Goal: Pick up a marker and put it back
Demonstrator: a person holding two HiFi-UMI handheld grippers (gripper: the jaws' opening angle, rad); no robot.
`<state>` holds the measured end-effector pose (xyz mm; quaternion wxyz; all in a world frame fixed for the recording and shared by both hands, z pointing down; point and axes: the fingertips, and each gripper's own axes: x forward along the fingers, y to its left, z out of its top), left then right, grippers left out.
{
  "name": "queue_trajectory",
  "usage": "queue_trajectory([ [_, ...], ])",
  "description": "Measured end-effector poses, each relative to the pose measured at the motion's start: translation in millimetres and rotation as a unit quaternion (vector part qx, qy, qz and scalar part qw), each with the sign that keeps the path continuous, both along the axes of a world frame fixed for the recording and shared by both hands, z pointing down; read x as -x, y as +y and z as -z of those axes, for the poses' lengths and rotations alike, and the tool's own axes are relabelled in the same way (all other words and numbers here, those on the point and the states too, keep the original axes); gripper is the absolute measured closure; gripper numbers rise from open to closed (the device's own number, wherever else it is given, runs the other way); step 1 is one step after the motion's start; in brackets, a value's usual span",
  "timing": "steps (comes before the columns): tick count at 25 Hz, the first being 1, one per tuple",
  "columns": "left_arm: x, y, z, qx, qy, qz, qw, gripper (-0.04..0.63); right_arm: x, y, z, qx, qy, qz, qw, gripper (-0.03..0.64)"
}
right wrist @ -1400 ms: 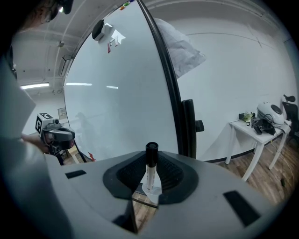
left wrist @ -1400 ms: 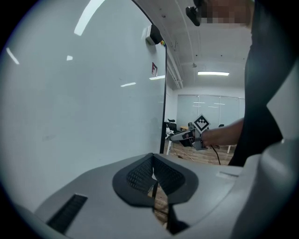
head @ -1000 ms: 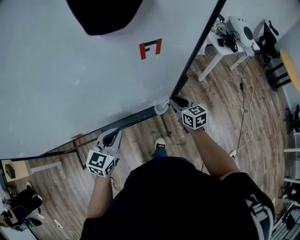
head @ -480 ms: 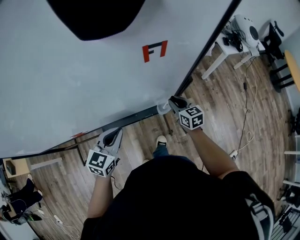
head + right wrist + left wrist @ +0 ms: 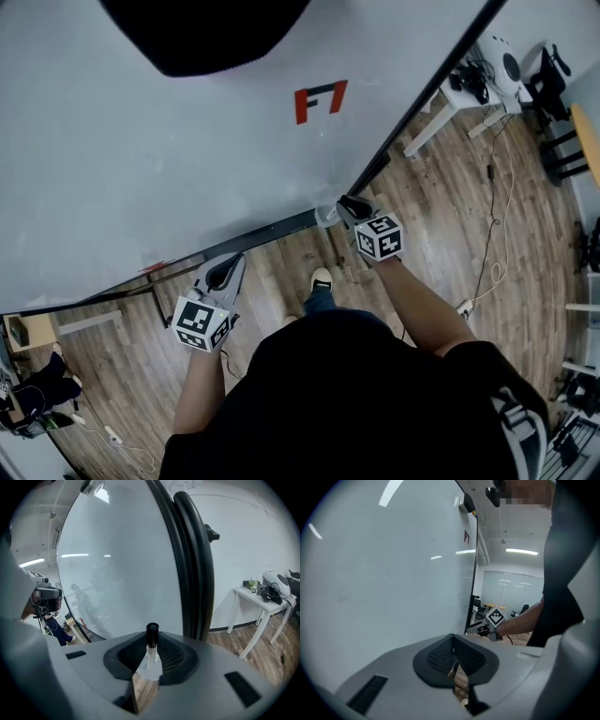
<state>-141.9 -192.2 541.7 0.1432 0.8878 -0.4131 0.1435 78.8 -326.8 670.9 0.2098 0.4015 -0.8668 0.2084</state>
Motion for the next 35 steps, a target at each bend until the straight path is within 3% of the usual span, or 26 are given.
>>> queue_trajectory([
  [21, -4.9, -3.8, -1.0, 0.002, 0.007, -0.021, 0.9998, 0.584, -4.8, -0.8, -11.4, 0.011, 0.006, -0.023, 1.0, 0.551],
  [35, -14.3, 3.6, 9.5, -0.01, 0.012, -0.045, 0.9988, 0.584, -29.2, 6.3, 18.1, -0.007, 0.011, -0.047, 0.999, 0.54],
])
